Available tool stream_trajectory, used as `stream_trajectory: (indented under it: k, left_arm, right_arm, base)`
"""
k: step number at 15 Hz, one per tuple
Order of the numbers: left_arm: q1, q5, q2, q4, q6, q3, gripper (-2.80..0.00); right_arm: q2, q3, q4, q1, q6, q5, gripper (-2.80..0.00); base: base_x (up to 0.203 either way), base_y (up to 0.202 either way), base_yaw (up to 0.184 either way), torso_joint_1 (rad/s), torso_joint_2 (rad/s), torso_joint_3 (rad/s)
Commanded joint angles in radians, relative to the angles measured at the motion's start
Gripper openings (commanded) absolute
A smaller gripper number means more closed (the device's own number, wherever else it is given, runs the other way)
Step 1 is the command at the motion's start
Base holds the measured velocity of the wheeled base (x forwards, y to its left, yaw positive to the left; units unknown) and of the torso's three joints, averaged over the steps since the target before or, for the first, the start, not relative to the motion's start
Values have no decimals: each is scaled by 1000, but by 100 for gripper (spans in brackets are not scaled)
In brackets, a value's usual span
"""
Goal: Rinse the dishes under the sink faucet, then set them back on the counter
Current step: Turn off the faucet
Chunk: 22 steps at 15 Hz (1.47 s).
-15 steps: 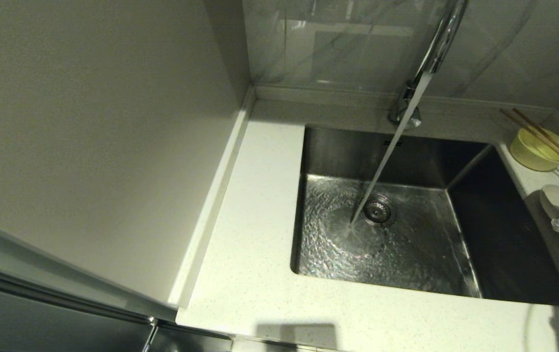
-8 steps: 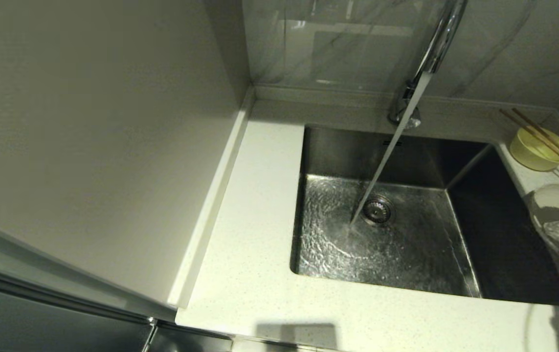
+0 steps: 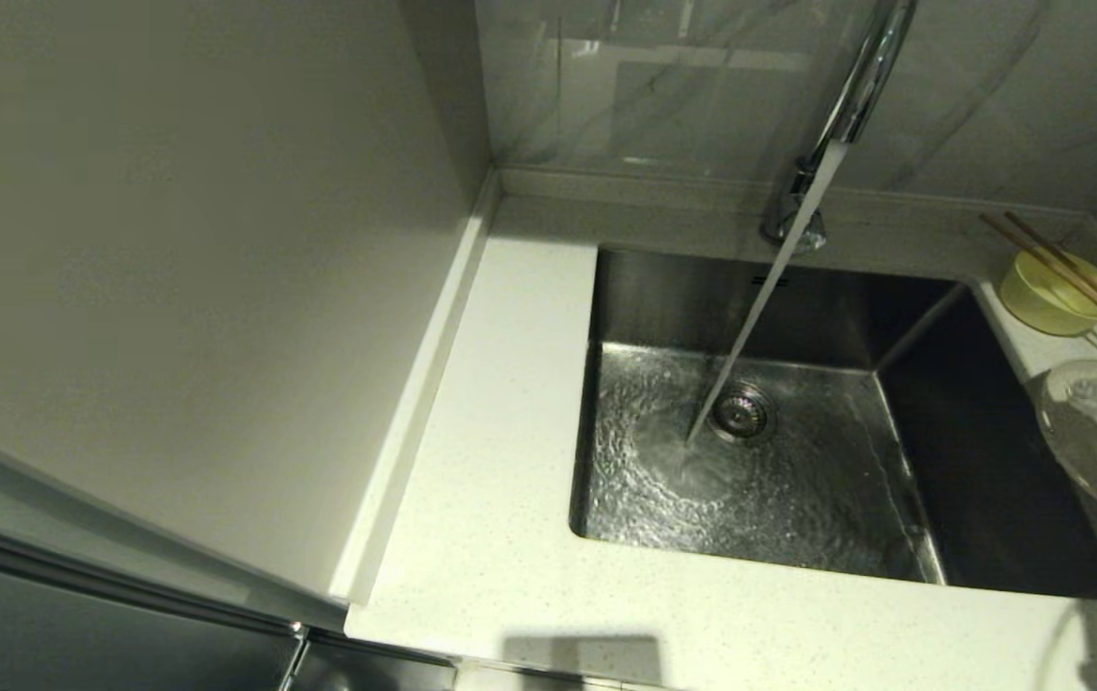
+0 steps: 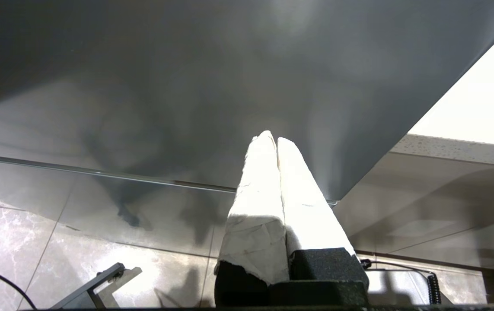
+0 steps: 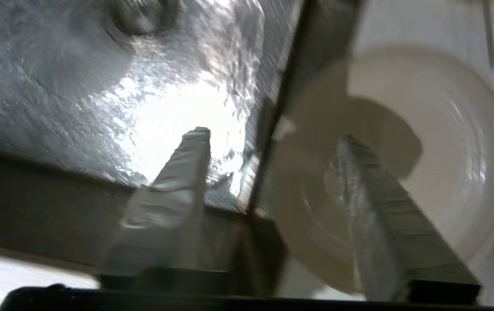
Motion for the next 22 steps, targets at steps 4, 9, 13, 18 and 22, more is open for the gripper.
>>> stream_trajectory:
  k: [4, 9, 13, 18, 22]
  left_arm:
    - [0, 1, -2, -1, -1, 0, -280]
    - [0, 1, -2, -1, -1, 0, -280]
    - [0, 1, -2, -1, -1, 0, -280]
    - [0, 1, -2, -1, -1, 0, -280]
    - [0, 1, -2, -1, -1, 0, -280]
  right_arm:
    - [-13, -153, -5, 158, 277, 11, -280]
    - [162, -261, -194, 361, 670, 5, -280]
    - [394, -528, -289, 407, 849, -15, -280]
    - [525, -641, -252, 414, 971, 15, -280]
    - [533, -628, -180, 404, 855, 48, -280]
  base:
    - [0, 0, 0, 0, 0, 0]
    - [0, 0, 0, 0, 0, 0]
    - [0, 0, 0, 0, 0, 0]
    - [0, 0, 0, 0, 0, 0]
    - [0, 0, 0, 0, 0, 0]
